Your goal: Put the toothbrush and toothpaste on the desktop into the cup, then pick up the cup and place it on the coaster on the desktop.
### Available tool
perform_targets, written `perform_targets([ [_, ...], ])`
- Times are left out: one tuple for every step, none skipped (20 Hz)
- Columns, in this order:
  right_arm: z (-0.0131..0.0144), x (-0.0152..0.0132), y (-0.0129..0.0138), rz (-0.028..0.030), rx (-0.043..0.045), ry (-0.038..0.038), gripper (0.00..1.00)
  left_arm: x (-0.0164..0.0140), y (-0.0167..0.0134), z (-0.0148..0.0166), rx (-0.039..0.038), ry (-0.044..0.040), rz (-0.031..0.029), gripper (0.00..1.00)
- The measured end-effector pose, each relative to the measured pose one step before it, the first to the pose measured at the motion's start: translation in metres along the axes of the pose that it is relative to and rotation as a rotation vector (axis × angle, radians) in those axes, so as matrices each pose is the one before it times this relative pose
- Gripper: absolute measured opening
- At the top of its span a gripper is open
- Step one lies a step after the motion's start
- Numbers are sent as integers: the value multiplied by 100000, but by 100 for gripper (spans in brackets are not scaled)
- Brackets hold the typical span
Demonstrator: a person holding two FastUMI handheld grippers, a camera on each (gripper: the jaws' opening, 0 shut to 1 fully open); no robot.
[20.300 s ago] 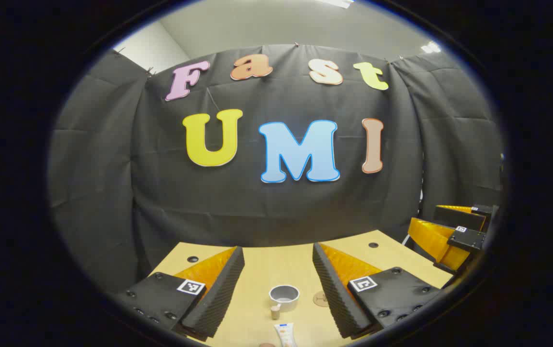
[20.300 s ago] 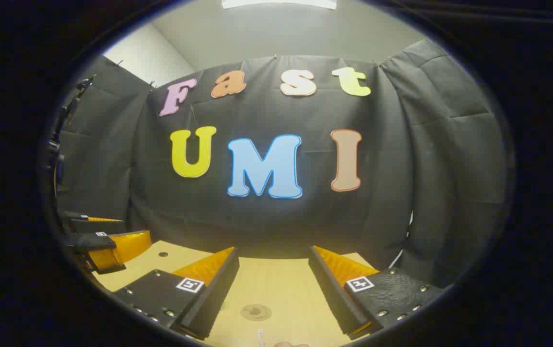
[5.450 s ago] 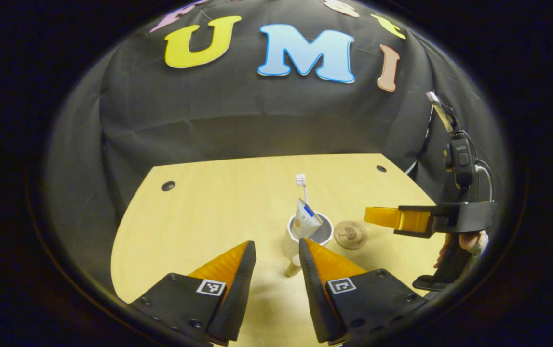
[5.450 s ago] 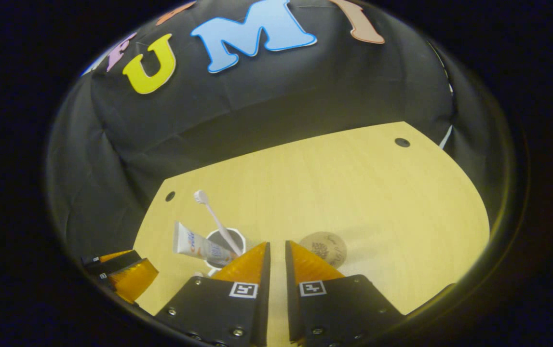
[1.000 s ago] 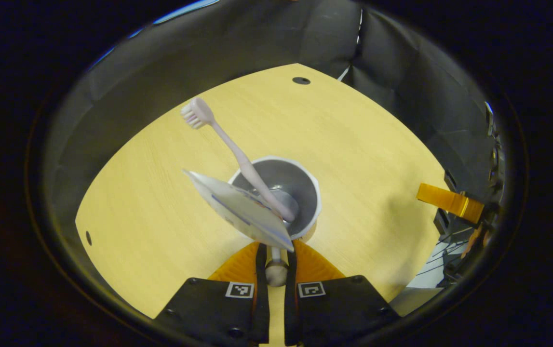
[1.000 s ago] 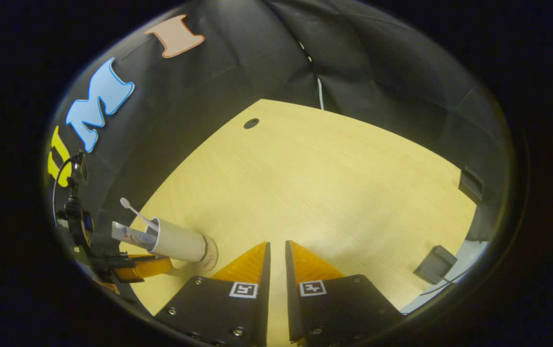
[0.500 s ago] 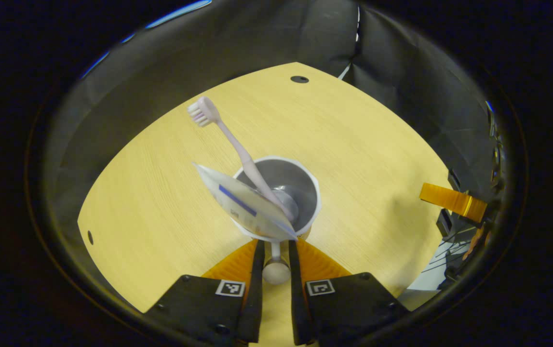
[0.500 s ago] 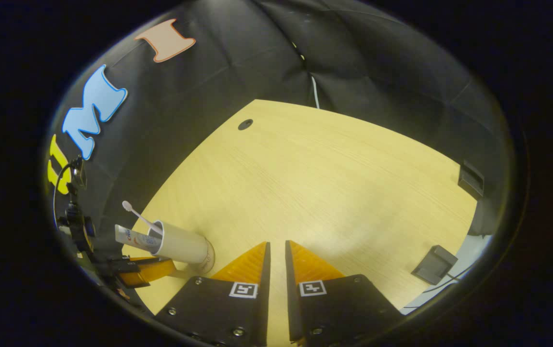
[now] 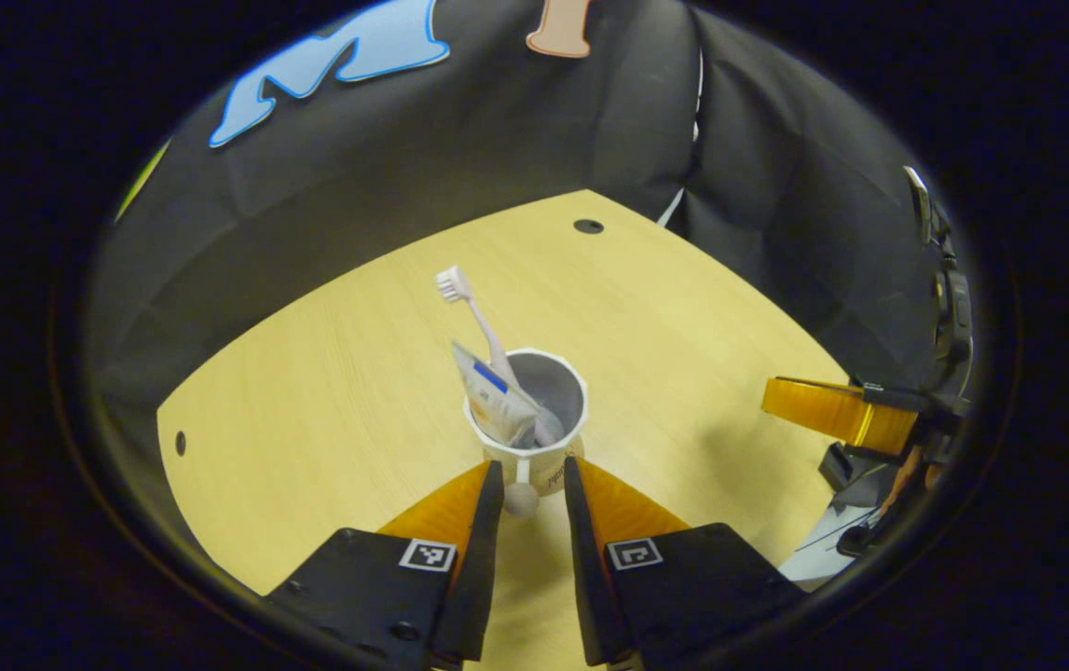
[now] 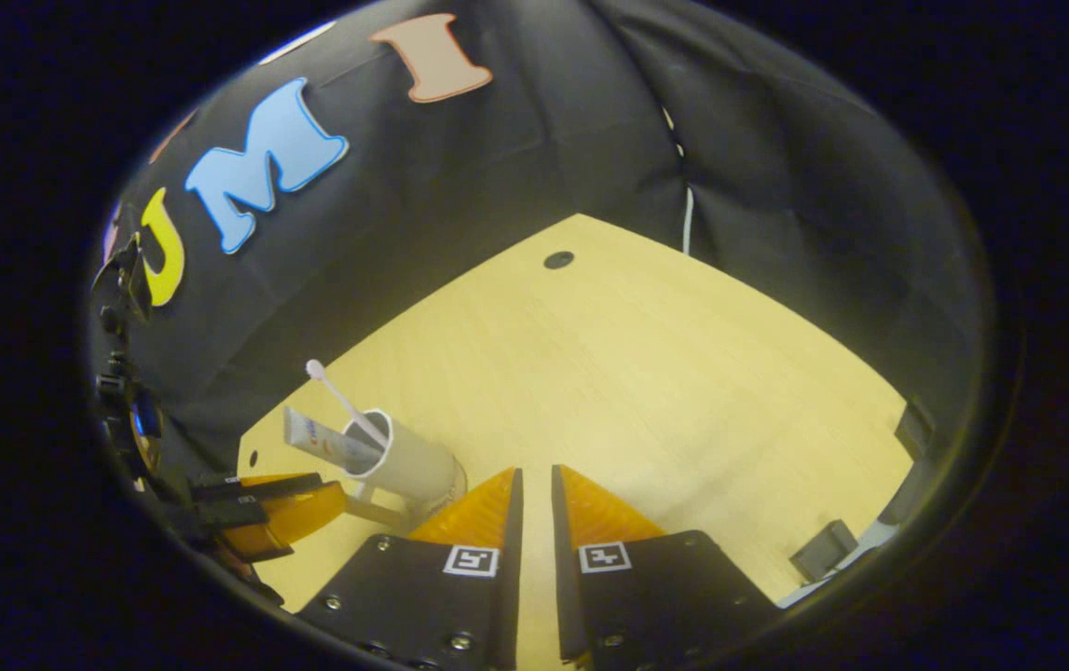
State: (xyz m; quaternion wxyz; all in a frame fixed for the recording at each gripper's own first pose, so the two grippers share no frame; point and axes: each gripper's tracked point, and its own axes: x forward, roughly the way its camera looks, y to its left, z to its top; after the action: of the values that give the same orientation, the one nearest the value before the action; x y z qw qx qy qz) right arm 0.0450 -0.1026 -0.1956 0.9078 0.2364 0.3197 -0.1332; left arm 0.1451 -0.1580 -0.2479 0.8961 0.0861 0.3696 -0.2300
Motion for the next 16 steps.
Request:
perform_targets([
  [542,-333,765,1778,-3022,-1250,17,-780,23,-122,-2228,-2842,839,44],
  [361,-243,885,1613,-3133,-1041,17,-950,266,251,-2025,-3107,1086,43],
  [493,-351,818,1498,-3346,-1245,17,-962,149,354,-1448,-3100,962,43],
  [333,-510,752,1364,-3575,-1191,17,-1081,194,434,-670,-2986,1213,43],
  [574,-357,823,1543,-3342,-1430,17,-1012,252,600,-31,-3177,1366,43],
  [660,-340,761,1673,-3332,-1878,17,-1217,165,792,321,-3745,1689,45],
  [869,-231,827,1613,-3186,-2017,17,-1287,253,850,552,-4389,1816,45],
  [893,-255,675,1620,-2796,-2190,17,-1139,491,1036,170,-4406,2151,45],
  [1007,-284,606,1617,-2391,-2735,17,-1327,317,739,-535,-4352,2251,45],
  [1077,-205,739,1447,-2167,-2878,17,-1185,350,424,-693,-4490,2856,43],
  [1092,-61,699,1403,-1871,-2937,17,-1338,485,555,-504,-4338,3033,43],
  [906,-102,599,1593,-1755,-2538,17,-821,-147,12,-33,-4689,3211,43],
  [513,-74,722,2469,-1596,-982,17,-804,-49,147,390,-3735,2250,43],
  [472,1,633,2561,-1359,24,17,-270,-544,103,708,-2212,1948,43],
  [708,-205,357,1834,-1427,-1086,17,-634,24,271,184,-1400,2290,43],
  [777,-90,116,655,-1760,-1539,17,-383,636,428,-1068,-2398,2542,43],
])
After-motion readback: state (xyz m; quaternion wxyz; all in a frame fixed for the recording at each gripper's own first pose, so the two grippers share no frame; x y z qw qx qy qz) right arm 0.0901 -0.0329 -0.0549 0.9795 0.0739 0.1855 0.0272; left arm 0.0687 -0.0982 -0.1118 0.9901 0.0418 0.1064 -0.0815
